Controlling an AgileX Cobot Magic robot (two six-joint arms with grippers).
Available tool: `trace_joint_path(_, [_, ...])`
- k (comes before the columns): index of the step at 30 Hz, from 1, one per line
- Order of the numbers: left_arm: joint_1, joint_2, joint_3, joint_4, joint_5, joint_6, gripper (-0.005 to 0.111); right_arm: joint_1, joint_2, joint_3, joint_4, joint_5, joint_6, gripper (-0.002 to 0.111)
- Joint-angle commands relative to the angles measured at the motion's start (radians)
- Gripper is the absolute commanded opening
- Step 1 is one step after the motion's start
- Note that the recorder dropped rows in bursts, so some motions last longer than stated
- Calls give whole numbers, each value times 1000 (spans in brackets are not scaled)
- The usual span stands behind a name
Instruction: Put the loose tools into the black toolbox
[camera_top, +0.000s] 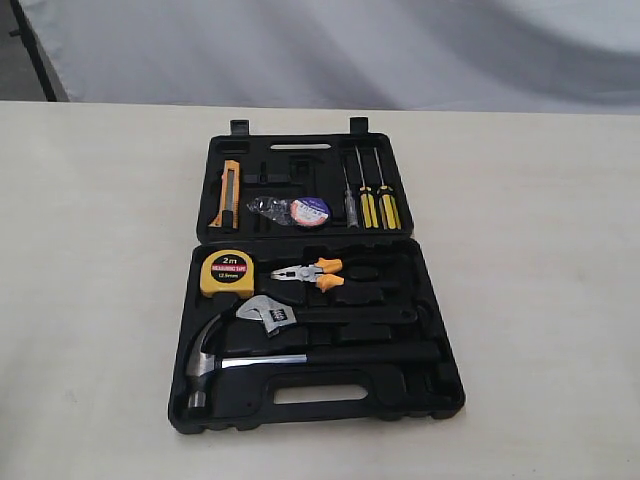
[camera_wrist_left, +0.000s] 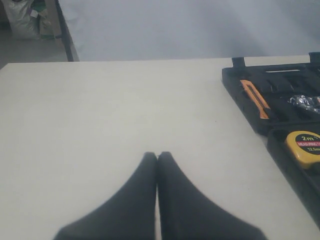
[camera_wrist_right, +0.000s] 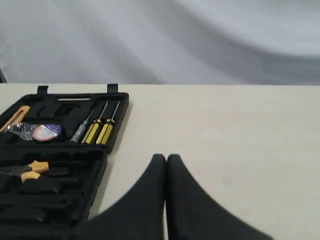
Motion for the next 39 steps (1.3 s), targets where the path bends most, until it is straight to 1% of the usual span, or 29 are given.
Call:
trace_joint_path(1, [3, -8, 9, -14, -17, -10, 1, -7, -5, 82, -21, -18, -23, 0])
trace_joint_path(2, [3, -8, 9, -14, -17, -10, 1, -7, -5, 100, -21, -25, -25, 0])
trace_joint_path(4, [3, -8, 9, -14, -17, -10, 1, -44, -5, 133, -10, -47, -25, 0])
trace_joint_path(5, [3, -8, 9, -14, -17, -10, 1, -75, -5, 133, -1, -55, -25, 0])
trace_joint_path(8, [3, -8, 9, -14, -17, -10, 1, -109, -5, 133, 3, -63, -25, 0])
trace_joint_path(13, [3, -8, 9, -14, -17, -10, 1, -111, -5, 133, 3, -63, -69, 0])
trace_joint_path(39, [3, -8, 9, -14, -17, -10, 1, -111, -5, 133, 5, -65, -69, 0])
